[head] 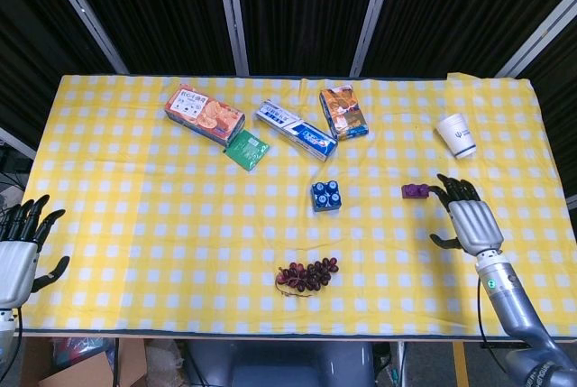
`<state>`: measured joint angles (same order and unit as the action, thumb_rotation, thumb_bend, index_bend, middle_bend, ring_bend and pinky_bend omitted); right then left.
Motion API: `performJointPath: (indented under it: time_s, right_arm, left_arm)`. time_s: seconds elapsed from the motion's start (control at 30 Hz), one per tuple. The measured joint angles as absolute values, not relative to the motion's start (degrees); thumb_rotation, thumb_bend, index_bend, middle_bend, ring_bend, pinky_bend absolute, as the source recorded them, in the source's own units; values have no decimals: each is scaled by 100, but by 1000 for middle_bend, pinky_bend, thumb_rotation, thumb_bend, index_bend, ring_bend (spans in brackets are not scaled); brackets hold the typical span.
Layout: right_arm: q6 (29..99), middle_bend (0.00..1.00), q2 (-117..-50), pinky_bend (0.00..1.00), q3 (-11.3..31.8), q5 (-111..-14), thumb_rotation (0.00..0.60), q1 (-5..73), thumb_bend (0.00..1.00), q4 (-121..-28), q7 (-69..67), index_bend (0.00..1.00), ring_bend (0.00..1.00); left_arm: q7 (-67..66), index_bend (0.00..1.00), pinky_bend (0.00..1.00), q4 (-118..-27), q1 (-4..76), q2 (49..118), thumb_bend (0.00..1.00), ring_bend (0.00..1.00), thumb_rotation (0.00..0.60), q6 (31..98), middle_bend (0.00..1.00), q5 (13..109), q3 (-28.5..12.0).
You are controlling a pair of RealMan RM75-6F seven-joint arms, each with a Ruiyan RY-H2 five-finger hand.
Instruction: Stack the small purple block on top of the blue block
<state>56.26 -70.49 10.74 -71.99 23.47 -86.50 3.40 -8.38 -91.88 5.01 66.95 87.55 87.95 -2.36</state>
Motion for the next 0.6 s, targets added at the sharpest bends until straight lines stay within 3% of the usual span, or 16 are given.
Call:
performJointPath:
  time_s: [0.6]
  right_arm:
    - [4666,0,-7825,0,1241,-6468,600,3243,286,-7406,637,235,0]
  left_arm:
    - [-945,159,50,-9220,458,6702,315,0,600,8807,0,8685,-276]
